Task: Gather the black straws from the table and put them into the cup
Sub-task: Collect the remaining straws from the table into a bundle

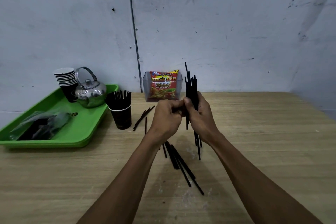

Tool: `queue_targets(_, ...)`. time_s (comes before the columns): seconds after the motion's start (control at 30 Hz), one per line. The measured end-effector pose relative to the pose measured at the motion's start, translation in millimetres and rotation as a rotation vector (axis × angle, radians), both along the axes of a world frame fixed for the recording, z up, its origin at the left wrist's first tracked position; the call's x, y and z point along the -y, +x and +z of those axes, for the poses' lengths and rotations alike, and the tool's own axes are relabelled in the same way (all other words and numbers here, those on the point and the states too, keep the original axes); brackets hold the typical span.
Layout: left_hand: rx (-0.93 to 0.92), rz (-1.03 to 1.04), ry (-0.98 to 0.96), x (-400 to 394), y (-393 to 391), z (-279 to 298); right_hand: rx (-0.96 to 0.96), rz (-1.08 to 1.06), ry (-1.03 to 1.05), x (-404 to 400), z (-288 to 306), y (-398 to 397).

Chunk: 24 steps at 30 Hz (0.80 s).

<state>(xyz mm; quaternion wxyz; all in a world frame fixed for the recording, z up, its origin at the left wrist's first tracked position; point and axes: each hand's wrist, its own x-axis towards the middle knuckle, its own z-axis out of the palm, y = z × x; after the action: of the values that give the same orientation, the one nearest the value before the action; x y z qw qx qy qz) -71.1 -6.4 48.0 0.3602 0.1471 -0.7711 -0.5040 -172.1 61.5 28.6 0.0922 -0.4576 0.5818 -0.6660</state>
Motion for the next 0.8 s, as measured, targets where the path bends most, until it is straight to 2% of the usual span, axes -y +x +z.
queue_targets(0.1,-0.027,-0.063,0.162,1,5,3,-0.084,-0.113,-0.023,3,-1,0)
queue_targets(0.2,0.007,-0.056,0.258,1,7,2,-0.072,-0.223,-0.047,5,-2,-4)
queue_targets(0.33,0.008,0.102,0.249,0,6,3,-0.104,-0.292,-0.05,6,-3,-2)
queue_targets(0.5,-0.099,0.269,0.344,5,6,14,-0.199,-0.327,-0.139,5,-1,-2)
queue_targets(0.63,-0.109,0.293,0.311,2,5,17,-0.303,-0.391,-0.187,3,-8,0)
queue_targets(0.8,-0.097,0.264,0.278,-5,1,17,-0.226,-0.398,-0.214,6,-16,3)
